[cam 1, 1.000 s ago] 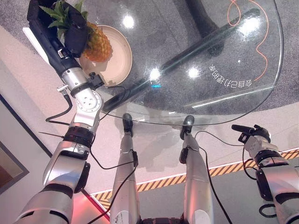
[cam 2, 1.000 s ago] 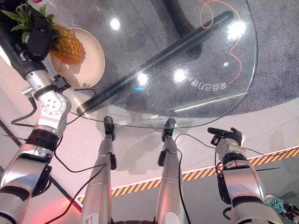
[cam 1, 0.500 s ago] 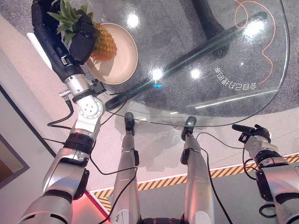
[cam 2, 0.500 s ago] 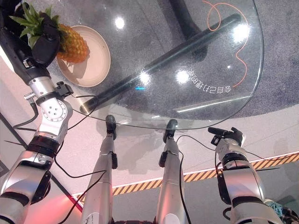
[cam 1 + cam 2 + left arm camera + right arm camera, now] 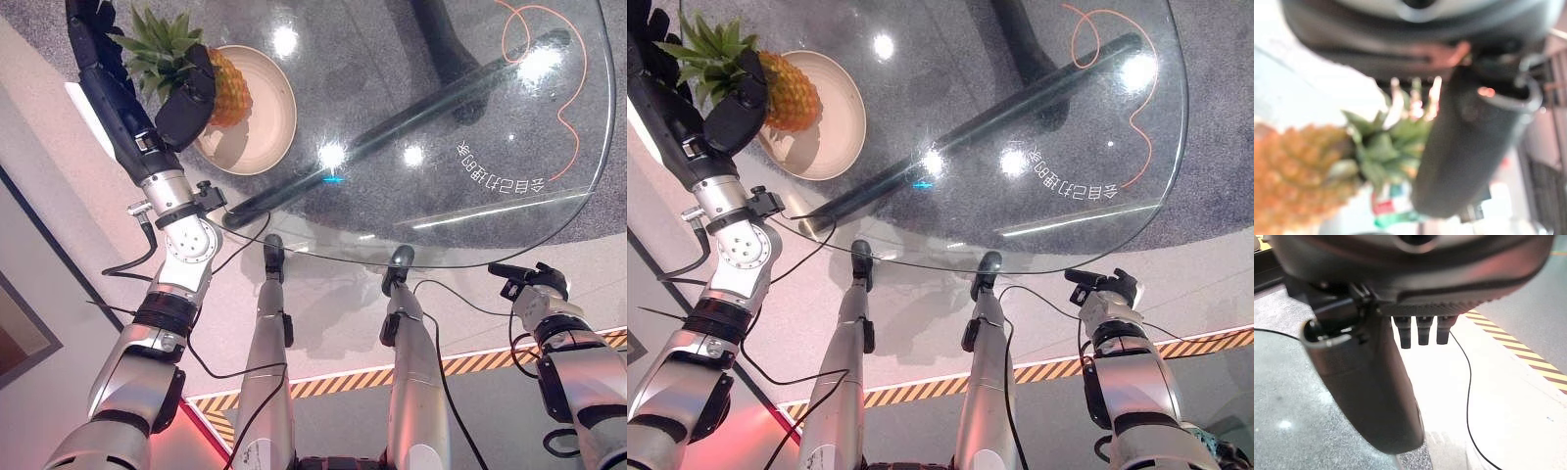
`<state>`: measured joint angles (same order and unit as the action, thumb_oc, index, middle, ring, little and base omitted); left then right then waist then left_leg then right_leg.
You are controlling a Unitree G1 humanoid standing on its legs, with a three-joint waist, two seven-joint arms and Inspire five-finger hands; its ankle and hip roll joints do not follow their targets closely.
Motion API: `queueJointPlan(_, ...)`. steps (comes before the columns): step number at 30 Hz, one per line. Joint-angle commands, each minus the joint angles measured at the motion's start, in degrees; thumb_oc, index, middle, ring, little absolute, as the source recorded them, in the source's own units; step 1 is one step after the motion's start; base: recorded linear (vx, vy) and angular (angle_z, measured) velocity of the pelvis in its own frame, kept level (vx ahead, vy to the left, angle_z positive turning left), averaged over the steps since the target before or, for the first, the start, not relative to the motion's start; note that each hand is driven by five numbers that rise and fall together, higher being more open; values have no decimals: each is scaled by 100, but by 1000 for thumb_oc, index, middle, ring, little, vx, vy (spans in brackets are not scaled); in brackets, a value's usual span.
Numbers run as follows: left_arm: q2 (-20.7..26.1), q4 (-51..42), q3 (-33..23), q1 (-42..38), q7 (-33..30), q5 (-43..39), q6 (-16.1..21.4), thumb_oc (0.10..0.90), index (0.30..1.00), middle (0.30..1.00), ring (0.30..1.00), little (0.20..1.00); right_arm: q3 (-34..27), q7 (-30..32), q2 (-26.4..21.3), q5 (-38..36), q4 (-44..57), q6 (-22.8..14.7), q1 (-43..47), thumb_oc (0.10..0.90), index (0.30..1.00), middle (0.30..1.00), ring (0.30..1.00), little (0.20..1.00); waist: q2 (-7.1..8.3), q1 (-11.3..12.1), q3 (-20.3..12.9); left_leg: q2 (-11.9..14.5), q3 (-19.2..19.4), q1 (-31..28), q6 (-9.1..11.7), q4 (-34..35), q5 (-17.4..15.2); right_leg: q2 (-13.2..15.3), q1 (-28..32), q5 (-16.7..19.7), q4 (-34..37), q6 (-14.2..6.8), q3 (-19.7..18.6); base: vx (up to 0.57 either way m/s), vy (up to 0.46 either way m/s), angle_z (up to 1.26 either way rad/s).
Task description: Pick up the fruit to the plate
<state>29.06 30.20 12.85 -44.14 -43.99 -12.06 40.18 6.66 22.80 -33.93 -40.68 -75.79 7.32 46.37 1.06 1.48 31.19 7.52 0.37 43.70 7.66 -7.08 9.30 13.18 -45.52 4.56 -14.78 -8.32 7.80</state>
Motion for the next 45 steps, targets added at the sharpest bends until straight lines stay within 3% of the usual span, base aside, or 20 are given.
queueJointPlan(1,173,-596,-313,-199,-20,435,634,800,900,900,900,900,-81,370,-161,-82,-72,-92,-507,800,900,900,900,900,142,133,-139,-302,-98,187,-182,-714,-821,-181,62,15,159,-21,244,0,0,0)
queueJointPlan(37,265,-1348,-66,572,424,705,641,800,900,900,900,900,-211,415,-186,-198,-55,-178,-680,800,900,900,900,900,57,318,-139,-317,-131,-67,-218,-556,-800,-84,333,83,281,-113,381,-1,-1,1)
queueJointPlan(45,399,-1438,-49,887,634,732,393,800,900,900,900,900,-318,331,-185,-229,-59,-221,-822,800,900,900,900,900,30,381,-139,-329,-113,-301,-239,-612,-884,-20,574,61,279,-146,409,-32,12,4)
